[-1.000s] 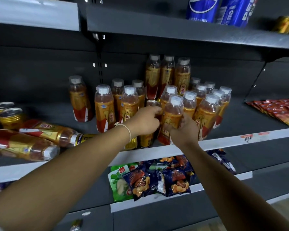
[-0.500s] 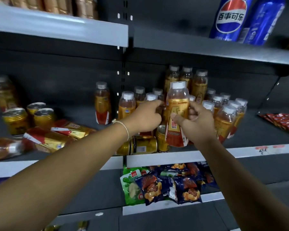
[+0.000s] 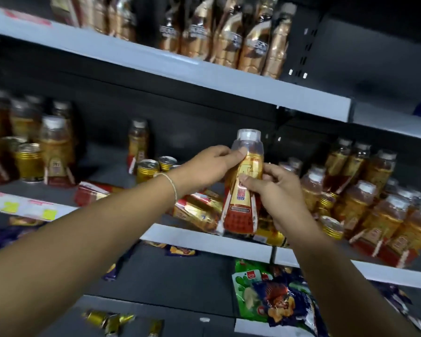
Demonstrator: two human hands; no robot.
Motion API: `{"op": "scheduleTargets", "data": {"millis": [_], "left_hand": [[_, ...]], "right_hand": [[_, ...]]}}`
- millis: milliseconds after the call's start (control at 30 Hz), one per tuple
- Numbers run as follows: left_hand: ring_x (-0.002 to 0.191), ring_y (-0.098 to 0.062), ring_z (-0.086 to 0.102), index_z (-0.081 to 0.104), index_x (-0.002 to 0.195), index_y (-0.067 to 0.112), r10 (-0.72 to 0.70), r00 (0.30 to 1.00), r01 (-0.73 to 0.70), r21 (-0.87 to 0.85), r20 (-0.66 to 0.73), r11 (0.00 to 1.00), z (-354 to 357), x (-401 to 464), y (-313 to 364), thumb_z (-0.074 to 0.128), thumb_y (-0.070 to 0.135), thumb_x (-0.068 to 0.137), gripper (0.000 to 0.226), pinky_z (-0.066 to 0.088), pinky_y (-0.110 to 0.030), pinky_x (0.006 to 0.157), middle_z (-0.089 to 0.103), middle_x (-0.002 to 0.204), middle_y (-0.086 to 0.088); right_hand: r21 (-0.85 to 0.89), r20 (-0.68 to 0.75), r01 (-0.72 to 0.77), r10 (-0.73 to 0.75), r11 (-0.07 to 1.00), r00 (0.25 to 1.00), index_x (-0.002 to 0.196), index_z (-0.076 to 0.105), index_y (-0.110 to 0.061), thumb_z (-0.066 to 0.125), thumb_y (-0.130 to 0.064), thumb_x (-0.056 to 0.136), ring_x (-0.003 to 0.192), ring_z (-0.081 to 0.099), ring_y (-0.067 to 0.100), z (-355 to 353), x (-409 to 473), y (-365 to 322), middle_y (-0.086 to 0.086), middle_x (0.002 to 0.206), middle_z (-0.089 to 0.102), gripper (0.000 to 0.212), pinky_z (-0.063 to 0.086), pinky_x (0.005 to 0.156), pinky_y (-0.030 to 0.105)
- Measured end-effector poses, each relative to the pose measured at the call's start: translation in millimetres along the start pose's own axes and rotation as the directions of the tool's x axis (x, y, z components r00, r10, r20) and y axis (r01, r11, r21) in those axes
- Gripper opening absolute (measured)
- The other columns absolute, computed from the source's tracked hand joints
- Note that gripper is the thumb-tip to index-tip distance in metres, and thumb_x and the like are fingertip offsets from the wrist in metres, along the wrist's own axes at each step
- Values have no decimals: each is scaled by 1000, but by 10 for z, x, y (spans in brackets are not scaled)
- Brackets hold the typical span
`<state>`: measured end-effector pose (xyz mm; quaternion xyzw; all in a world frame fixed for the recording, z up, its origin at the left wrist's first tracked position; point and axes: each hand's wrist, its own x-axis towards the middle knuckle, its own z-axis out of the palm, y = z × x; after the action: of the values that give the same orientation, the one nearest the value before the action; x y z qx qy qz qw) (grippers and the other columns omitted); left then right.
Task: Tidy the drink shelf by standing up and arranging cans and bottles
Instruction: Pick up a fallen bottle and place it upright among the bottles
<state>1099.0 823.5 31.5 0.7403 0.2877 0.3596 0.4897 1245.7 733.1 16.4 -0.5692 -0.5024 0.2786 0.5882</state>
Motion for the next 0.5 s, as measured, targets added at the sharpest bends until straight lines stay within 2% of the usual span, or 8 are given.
{"op": "scheduleTargets", "data": {"millis": [167, 267, 367, 500], "left_hand": [[85, -14, 73, 69, 102, 16, -22, 997, 26, 69, -69, 997, -808, -418, -154, 65, 58, 83, 46, 58, -39, 84, 76, 91, 2], [88, -17, 73, 69, 101, 15, -53, 990, 66, 95, -128, 993, -1205, -602, -224, 67, 60, 80, 50, 57, -45, 89, 76, 92, 0], [92, -20, 72, 69, 103, 16, -93, 980, 110, 87, -175, 990, -1536, -755, -280, 66, 69, 68, 64, 55, -48, 92, 75, 96, -2], [87, -15, 72, 70, 95, 21, -108, 964, 130, 76, -245, 989, -1917, -862, -395, 65, 64, 76, 47, 56, -45, 90, 76, 92, 3]], "right_hand": [[26, 92, -14, 11, 1000, 996, 108, 71, -19, 80, -8, 82, 83, 77, 19, 860, -38, -65, 0, 93, 79, 30, 63, 68, 34], [42, 149, -18, 12, 999, 989, 105, 71, -20, 80, -9, 82, 82, 77, 16, 1301, -38, -97, -2, 92, 79, 27, 61, 63, 27], [52, 210, -46, 34, 998, 977, 105, 71, -19, 80, -11, 83, 82, 77, 15, 1686, -2, -131, -2, 91, 79, 25, 60, 61, 24], [55, 299, -66, 47, 996, 953, 104, 70, -18, 81, -15, 83, 80, 77, 14, 2101, 103, -179, -2, 89, 79, 24, 57, 57, 18]]}}
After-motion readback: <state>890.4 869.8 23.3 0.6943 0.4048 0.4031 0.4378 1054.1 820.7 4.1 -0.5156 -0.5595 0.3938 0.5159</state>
